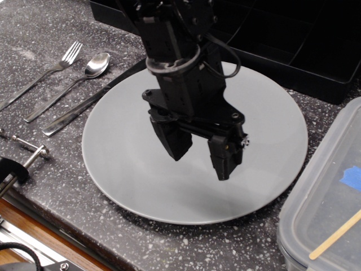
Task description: Put spoon on plate
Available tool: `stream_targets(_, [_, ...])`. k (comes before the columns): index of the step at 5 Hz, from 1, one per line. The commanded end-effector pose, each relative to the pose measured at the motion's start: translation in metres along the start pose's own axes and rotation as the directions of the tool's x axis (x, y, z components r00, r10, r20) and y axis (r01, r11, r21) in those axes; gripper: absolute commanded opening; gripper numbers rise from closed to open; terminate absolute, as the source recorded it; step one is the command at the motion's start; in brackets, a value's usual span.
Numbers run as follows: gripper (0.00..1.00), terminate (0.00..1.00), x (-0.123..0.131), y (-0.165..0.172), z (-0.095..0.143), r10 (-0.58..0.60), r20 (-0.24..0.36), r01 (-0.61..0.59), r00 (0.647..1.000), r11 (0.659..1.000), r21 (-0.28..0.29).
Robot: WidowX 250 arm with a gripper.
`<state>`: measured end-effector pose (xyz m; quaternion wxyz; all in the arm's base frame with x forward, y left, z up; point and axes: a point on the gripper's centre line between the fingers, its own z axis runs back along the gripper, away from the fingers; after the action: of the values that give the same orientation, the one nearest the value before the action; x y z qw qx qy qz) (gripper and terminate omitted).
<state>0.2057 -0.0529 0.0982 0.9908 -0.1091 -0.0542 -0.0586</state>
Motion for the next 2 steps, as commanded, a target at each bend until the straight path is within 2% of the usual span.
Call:
stream_targets(1, [1.0, 0.0, 0.0, 0.0, 0.0, 0.0, 0.0, 0.0, 1.0, 1.0, 0.0])
stream_targets(2, [1.0, 0.0, 0.032, 0.036, 0.041, 0.056, 0.026, -0.055, 0.998, 0.998, -0.036])
